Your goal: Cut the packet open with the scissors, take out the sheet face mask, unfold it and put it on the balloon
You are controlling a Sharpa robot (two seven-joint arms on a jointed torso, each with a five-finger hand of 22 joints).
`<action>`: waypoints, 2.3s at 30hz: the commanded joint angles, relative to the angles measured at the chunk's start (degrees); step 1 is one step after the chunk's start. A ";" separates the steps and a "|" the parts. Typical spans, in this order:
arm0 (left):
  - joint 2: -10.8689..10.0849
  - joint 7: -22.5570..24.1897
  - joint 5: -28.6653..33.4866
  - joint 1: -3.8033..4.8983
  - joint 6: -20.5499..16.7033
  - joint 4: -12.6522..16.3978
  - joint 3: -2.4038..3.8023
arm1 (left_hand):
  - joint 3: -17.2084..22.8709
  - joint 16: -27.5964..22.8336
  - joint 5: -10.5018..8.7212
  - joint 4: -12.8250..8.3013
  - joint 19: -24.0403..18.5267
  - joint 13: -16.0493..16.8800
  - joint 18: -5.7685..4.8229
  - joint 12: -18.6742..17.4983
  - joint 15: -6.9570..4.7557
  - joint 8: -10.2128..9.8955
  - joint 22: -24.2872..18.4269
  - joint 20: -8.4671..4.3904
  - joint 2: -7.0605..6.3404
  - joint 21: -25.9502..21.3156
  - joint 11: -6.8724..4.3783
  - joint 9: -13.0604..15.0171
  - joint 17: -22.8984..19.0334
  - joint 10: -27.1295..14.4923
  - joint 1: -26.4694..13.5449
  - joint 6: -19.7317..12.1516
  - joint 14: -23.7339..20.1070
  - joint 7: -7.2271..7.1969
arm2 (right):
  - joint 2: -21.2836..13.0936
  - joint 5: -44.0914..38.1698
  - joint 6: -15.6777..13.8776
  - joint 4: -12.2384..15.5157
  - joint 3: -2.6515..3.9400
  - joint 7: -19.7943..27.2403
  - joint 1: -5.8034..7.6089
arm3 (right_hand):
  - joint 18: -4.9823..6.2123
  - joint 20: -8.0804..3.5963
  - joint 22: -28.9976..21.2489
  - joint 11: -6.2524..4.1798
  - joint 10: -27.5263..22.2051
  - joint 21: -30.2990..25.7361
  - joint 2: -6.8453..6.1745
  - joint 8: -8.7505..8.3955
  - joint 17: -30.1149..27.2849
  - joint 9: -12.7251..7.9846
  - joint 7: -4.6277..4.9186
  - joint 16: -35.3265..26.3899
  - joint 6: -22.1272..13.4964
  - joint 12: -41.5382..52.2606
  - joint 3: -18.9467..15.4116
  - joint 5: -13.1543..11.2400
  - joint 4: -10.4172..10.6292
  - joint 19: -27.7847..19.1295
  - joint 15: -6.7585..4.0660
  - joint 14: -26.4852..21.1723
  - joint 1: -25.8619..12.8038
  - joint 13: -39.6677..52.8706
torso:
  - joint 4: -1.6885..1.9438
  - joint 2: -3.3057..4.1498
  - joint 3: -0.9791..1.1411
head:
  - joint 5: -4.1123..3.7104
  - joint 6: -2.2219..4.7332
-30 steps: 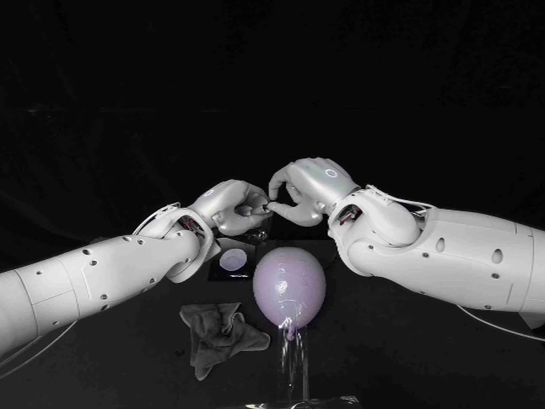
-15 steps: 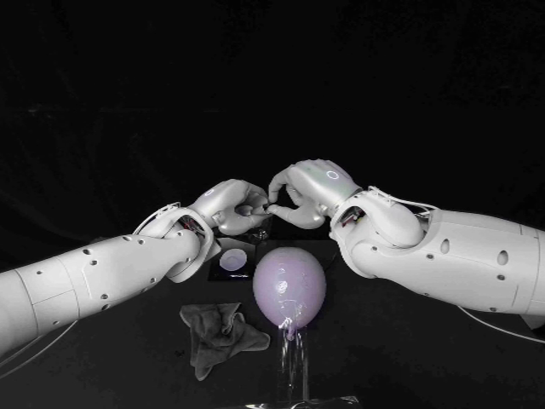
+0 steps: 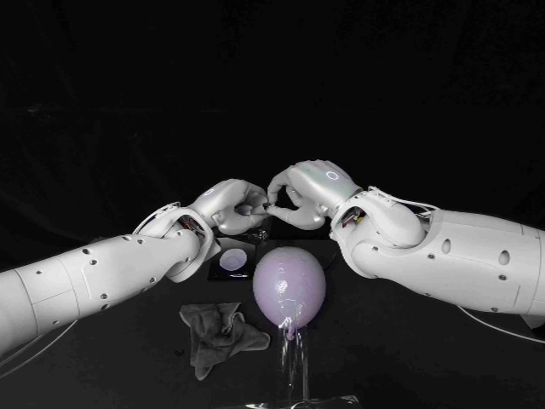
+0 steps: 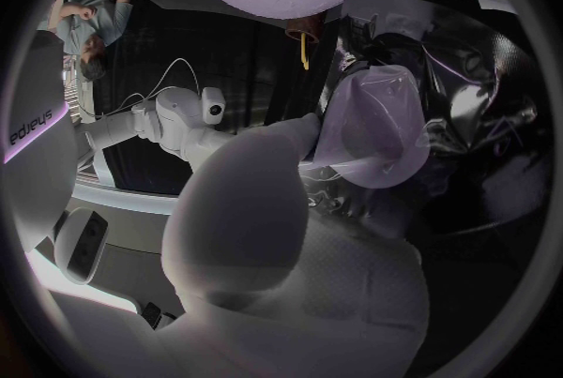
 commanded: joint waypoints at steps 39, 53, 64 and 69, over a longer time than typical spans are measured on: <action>0.08 0.77 0.66 0.16 -0.09 0.30 0.13 | 0.16 0.29 0.19 -0.29 -0.52 0.07 0.98 0.20 -0.09 0.22 0.17 -0.12 0.11 0.42 -0.37 5.83 0.12 0.44 0.42 0.40 -0.28 0.05 | 0.20 -0.93 1.31 -0.95 -0.01 1.33 -0.04 | -0.53 1.29 3.79 1.52 0.73 -1.20 0.11 -5.13 13.72 -2.31 1.27 0.29 0.29 -1.41 1.73 6.98 -1.82 -0.45 1.43 5.69 2.43 5.24 | -0.03 -0.01 -0.01 | 0.00 -0.10; 0.10 0.86 0.70 0.16 -0.09 0.53 0.13 | 0.18 0.33 0.19 -0.29 -0.58 0.07 0.98 0.21 -0.09 0.23 0.21 -0.12 0.12 0.48 -0.37 5.88 0.15 0.42 0.42 0.38 -0.31 0.05 | 0.85 -1.59 0.38 -1.62 -0.02 0.81 -0.04 | -0.59 1.28 4.08 1.46 0.85 -0.95 0.20 -5.56 13.89 -2.36 1.19 0.37 1.00 -1.10 2.66 9.43 -2.29 -0.26 1.38 5.72 2.34 5.44 | -0.03 0.00 0.01 | -0.14 -0.11; 0.17 0.81 0.77 0.16 -0.05 0.58 0.13 | 0.18 0.33 0.19 -0.29 -0.58 0.07 0.98 0.21 -0.09 0.23 0.21 -0.12 0.12 0.48 -0.37 5.88 0.15 0.42 0.42 0.38 -0.31 0.05 | 1.51 -1.65 -0.90 -1.91 -0.04 1.40 -0.06 | -0.65 1.19 4.42 1.32 1.10 -0.70 0.44 -6.07 13.91 -2.24 0.99 0.38 1.60 -0.77 2.66 5.76 -2.04 -0.01 1.26 5.73 1.06 5.63 | -0.02 0.00 0.01 | -0.23 -0.09; 0.19 0.76 1.04 0.16 -0.06 0.57 0.13 | 0.20 0.36 0.19 -0.28 -0.63 0.07 0.97 0.22 -0.08 0.24 0.25 -0.12 0.15 0.53 -0.36 5.92 0.17 0.40 0.42 0.35 -0.34 0.06 | 1.63 -2.04 -0.17 -1.97 -0.09 1.76 -0.08 | -0.64 1.20 4.45 1.38 1.04 -0.94 0.02 -6.57 13.81 -2.15 1.06 0.33 1.60 -0.98 2.20 2.01 -2.41 -0.05 1.30 5.70 0.93 5.55 | -0.03 0.00 0.00 | -0.21 -0.09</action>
